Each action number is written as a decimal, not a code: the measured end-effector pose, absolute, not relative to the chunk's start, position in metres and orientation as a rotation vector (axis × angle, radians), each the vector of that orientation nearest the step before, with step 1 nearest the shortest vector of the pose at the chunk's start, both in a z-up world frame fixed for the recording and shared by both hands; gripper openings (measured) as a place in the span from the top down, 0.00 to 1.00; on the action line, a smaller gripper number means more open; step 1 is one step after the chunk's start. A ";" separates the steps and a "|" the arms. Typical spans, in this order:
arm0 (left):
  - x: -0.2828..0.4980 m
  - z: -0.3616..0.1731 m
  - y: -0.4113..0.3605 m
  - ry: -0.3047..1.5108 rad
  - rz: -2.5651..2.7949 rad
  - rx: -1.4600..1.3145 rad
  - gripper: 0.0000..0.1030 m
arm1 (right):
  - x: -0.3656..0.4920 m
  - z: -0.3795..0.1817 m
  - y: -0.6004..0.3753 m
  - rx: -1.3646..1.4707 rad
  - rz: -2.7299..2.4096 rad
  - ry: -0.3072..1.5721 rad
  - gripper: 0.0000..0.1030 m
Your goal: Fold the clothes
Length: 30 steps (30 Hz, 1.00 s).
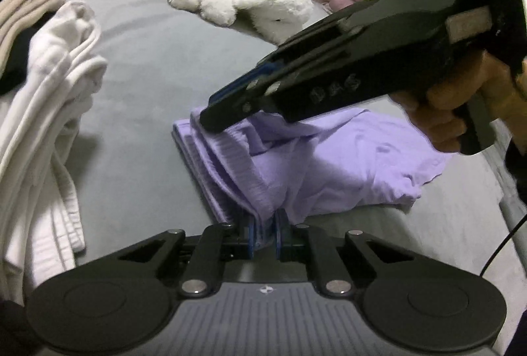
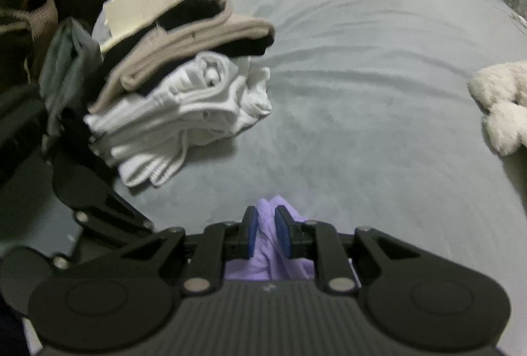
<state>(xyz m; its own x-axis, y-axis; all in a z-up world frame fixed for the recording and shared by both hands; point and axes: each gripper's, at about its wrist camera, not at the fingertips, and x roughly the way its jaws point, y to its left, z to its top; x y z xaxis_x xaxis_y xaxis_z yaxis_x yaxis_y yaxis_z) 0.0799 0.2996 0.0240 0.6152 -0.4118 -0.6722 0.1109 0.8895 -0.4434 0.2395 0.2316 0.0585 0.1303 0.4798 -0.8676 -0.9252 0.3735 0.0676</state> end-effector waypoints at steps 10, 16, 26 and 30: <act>0.088 0.017 0.321 0.895 -0.300 -0.515 0.93 | 0.249 0.071 0.203 -0.525 1.149 0.864 0.73; 0.090 0.017 0.323 0.907 -0.289 -0.536 0.93 | 0.246 0.056 0.205 -0.629 1.166 0.904 0.75; 0.083 0.027 0.319 0.907 -0.269 -0.490 0.84 | 0.252 0.036 0.222 -0.658 1.092 0.927 0.90; 0.075 0.031 0.322 0.939 -0.179 -0.526 0.46 | 0.258 0.032 0.224 -0.631 1.076 0.956 0.90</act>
